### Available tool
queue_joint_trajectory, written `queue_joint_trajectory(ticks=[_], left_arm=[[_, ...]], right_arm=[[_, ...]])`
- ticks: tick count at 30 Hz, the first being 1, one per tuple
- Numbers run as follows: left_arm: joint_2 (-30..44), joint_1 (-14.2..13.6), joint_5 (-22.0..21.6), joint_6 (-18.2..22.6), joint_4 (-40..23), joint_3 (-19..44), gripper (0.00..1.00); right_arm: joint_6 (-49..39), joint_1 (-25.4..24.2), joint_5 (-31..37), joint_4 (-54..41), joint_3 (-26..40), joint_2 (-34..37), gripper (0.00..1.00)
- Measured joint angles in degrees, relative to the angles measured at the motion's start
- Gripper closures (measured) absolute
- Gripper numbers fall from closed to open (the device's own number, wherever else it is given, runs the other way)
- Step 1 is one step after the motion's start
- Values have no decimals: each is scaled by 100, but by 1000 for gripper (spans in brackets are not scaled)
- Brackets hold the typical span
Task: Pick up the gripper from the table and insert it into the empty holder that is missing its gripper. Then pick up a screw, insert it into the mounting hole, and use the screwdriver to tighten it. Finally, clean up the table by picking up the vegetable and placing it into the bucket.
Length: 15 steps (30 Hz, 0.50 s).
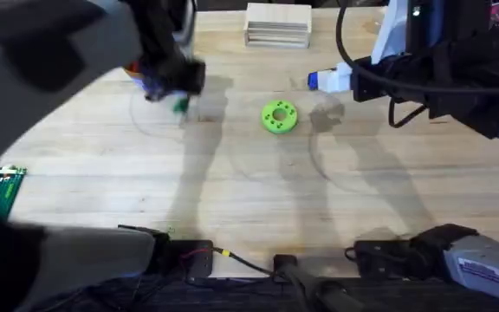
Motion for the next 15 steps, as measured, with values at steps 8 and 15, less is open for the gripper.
queue_joint_trajectory(ticks=[8,15], left_arm=[[-814,437,-1111,-934,1191,322,980],[-374,1007,-1532,-1953,1406,322,981]], right_arm=[[0,0,0,-2,0,0,10],[0,-1,0,-2,0,0,10]])
